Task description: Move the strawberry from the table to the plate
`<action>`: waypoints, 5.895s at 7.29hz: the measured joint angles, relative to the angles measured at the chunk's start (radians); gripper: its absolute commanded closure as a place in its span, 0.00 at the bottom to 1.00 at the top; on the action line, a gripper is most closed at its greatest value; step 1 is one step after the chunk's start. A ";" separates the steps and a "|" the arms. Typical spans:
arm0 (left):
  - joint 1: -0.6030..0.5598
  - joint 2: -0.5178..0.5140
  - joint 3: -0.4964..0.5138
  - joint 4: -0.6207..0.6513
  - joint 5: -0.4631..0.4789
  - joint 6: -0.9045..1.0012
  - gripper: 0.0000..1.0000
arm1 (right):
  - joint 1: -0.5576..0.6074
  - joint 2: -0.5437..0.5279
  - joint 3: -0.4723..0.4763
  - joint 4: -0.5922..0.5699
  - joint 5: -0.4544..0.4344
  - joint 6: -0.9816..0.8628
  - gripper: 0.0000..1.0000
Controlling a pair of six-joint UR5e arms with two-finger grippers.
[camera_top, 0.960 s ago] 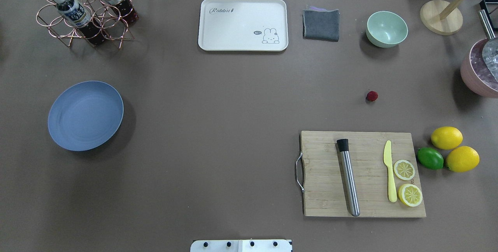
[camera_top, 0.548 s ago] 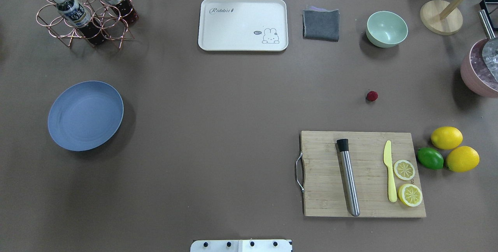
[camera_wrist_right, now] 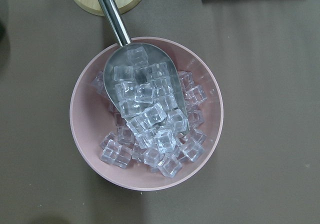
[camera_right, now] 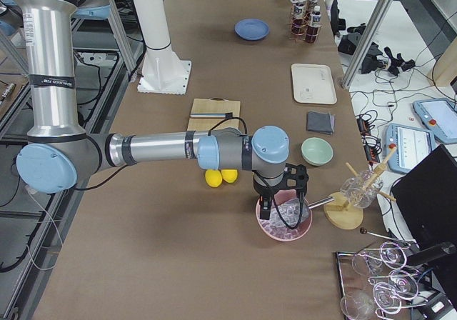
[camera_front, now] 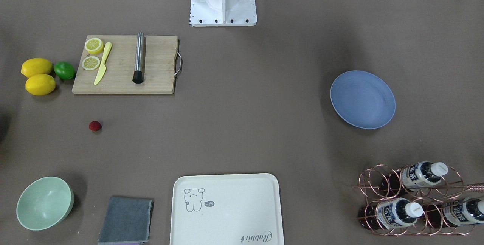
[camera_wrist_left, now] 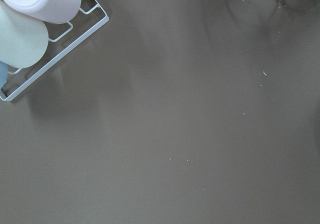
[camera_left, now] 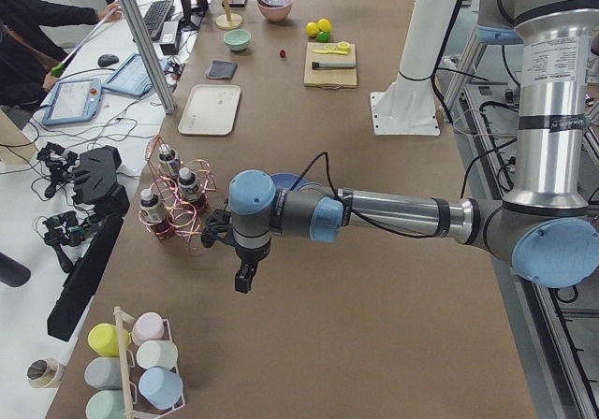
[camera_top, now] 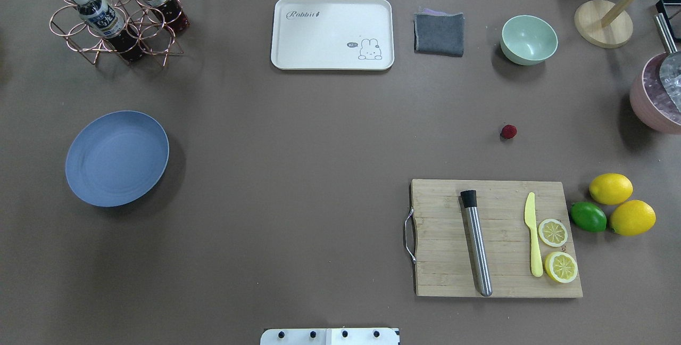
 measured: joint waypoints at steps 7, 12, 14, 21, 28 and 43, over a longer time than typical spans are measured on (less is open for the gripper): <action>-0.006 0.007 -0.001 -0.098 -0.002 0.000 0.02 | 0.015 0.002 0.018 0.004 0.001 0.025 0.00; 0.160 -0.002 0.005 -0.338 -0.160 -0.378 0.02 | -0.001 -0.002 0.050 0.010 0.031 0.110 0.00; 0.304 -0.002 0.045 -0.551 -0.107 -0.621 0.02 | -0.048 0.005 0.072 0.010 0.037 0.174 0.00; 0.599 -0.005 0.251 -0.971 0.103 -0.867 0.53 | -0.240 0.074 0.126 0.012 0.035 0.449 0.00; 0.601 -0.025 0.210 -0.954 0.031 -0.963 1.00 | -0.251 0.081 0.130 0.012 0.035 0.472 0.00; 1.093 -0.538 -0.042 -0.330 0.491 -1.424 1.00 | -0.744 0.258 -0.082 0.359 -0.255 1.021 0.00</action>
